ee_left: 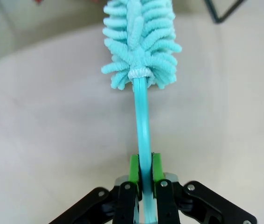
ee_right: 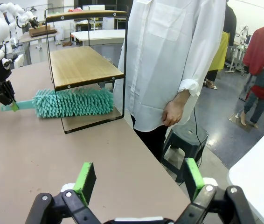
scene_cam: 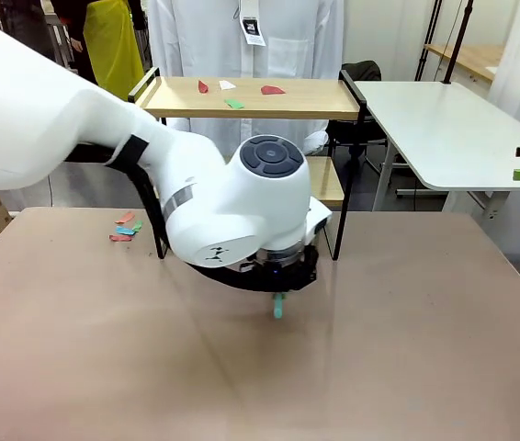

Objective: Clean the shelf.
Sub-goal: Clean the specific section of the Shelf indicated by the human with the Duster.

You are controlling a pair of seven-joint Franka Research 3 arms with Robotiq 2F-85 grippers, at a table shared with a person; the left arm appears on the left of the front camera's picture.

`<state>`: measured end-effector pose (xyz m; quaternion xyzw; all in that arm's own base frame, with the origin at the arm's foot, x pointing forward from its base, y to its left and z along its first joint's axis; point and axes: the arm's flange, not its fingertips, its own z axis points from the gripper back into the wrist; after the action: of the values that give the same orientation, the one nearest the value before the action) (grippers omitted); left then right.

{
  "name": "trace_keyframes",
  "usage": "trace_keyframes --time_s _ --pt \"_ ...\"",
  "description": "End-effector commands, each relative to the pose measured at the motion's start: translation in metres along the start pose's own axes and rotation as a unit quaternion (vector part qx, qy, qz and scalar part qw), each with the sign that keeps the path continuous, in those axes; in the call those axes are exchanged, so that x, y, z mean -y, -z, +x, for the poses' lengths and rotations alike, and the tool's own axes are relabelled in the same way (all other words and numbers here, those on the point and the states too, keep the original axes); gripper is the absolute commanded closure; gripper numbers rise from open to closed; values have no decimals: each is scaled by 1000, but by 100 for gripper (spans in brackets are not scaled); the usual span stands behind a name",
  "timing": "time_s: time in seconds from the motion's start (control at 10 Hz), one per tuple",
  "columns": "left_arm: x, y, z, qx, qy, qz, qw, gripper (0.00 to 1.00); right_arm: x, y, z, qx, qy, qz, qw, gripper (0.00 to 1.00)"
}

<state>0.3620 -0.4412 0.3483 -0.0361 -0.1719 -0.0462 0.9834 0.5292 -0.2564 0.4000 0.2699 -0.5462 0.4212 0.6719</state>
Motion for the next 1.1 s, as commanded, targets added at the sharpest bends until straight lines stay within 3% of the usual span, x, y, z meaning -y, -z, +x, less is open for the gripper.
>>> trace_keyframes --time_s 0.0,0.6,0.9,1.0 --pt "-35 -12 -3 -16 -23 28 999 87 -1 2 7 -11 6 -6 1000 0" --pt "-149 -40 -17 -39 -102 140 984 87 -1 2 7 -11 6 -6 1000 0" --pt "-153 -56 -16 -3 -107 182 978 87 -1 2 7 -11 6 -6 1000 0" --pt "-146 -62 -16 12 -100 162 982 87 -1 2 7 -11 6 -6 1000 0"
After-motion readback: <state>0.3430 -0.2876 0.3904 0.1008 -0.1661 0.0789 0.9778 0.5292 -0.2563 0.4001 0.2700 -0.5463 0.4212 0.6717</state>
